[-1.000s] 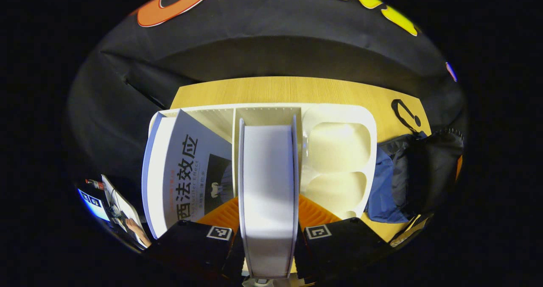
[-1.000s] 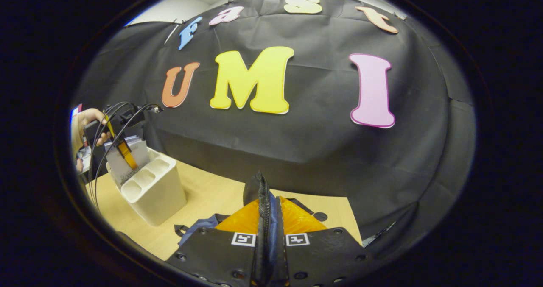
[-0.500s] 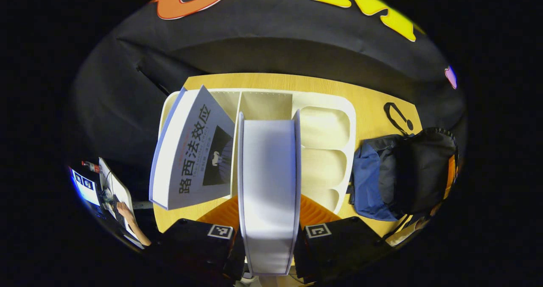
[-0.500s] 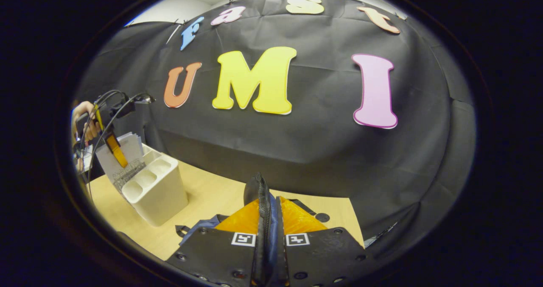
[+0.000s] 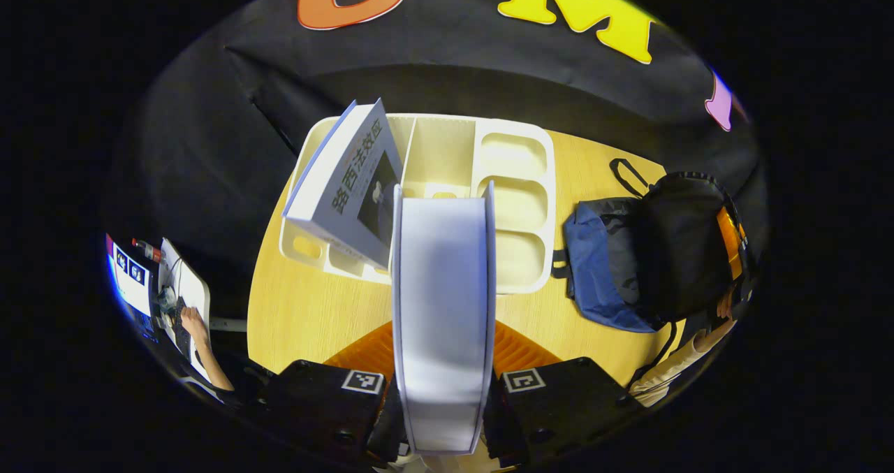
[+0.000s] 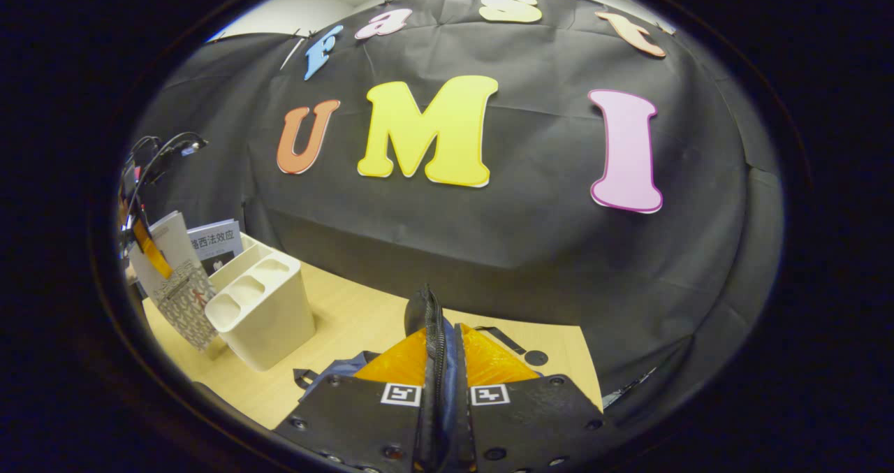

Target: Open the schoolbag, grab two books from the bookshelf and put them into the schoolbag.

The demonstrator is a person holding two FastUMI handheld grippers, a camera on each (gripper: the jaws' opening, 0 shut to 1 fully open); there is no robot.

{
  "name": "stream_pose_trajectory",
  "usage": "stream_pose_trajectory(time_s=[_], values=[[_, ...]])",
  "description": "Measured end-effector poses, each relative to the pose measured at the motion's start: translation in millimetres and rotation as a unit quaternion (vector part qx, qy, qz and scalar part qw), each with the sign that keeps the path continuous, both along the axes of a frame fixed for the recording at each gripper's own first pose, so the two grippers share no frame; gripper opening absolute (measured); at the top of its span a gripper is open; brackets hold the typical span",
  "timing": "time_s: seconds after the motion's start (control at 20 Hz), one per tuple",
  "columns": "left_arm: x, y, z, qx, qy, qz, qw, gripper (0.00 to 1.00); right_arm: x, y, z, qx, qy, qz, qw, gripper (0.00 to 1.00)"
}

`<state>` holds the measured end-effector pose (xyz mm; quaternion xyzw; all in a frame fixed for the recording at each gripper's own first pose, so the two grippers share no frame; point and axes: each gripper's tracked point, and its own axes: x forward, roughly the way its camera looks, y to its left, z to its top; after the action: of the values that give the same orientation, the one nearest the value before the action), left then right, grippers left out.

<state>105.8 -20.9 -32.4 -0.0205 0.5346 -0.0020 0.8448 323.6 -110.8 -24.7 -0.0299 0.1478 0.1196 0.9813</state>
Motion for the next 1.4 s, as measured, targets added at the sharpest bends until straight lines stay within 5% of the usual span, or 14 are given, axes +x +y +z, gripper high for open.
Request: stream_pose_trajectory(time_s=[0.25,0.65,1.15,1.4], values=[[-56,6,-8,0.011,-0.025,0.014,1.0,0.48,-1,5,-5,-0.013,0.002,0.004,1.0,0.11],[-101,-31,-26,0.005,-0.013,-0.035,0.999,0.48,-3,14,-13,-0.031,0.007,0.012,0.999,0.11],[-93,-132,0,0.01,-0.066,-0.139,0.988,0.48,-5,21,-15,-0.04,0.012,0.017,0.999,0.11],[-66,-183,23,-0.033,-0.106,-0.162,0.981,0.48,-1,12,-10,-0.035,0.007,0.007,0.999,0.11]])
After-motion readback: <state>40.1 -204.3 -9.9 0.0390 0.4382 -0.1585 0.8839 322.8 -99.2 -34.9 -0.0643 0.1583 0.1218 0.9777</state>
